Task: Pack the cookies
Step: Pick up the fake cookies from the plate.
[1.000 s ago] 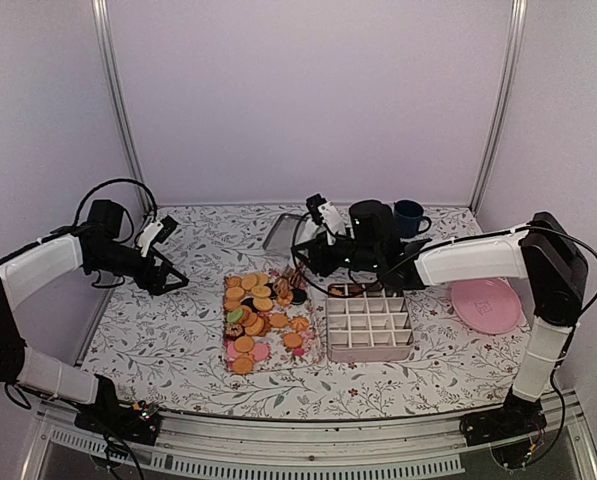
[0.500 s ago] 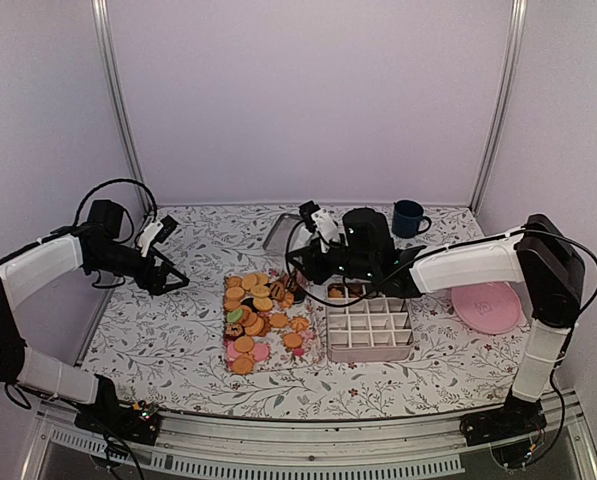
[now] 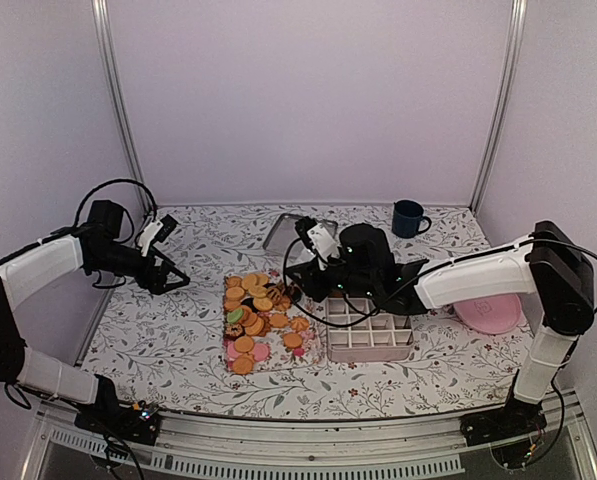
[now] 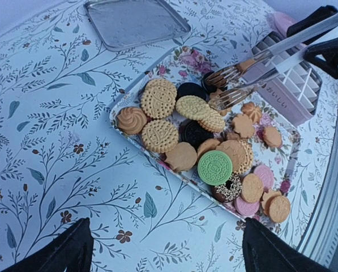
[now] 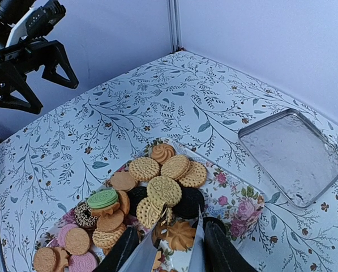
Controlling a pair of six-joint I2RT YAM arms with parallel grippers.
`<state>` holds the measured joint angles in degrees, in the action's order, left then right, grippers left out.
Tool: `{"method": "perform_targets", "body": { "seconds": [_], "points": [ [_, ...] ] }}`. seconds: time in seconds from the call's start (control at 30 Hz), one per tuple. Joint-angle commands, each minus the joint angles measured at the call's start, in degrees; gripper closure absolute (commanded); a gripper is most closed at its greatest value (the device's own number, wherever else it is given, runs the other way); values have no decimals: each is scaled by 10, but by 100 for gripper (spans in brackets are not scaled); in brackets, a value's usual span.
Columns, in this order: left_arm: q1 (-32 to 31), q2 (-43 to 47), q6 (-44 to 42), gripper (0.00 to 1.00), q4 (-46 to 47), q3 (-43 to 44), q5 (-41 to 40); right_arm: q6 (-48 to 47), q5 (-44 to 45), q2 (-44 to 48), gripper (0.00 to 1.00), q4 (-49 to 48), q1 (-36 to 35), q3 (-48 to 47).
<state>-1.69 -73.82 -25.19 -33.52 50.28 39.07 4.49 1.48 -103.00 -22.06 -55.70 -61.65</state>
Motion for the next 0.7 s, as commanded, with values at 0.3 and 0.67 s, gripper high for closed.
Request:
{"method": "perform_targets", "body": {
  "seconds": [0.3, 0.67],
  "points": [
    [6, -2, 11, 8, 21, -7, 18, 5, 23, 65, 67, 14, -9, 21],
    [6, -1, 11, 8, 21, -11, 20, 17, 19, 101, 67, 25, -10, 46]
  ]
}}
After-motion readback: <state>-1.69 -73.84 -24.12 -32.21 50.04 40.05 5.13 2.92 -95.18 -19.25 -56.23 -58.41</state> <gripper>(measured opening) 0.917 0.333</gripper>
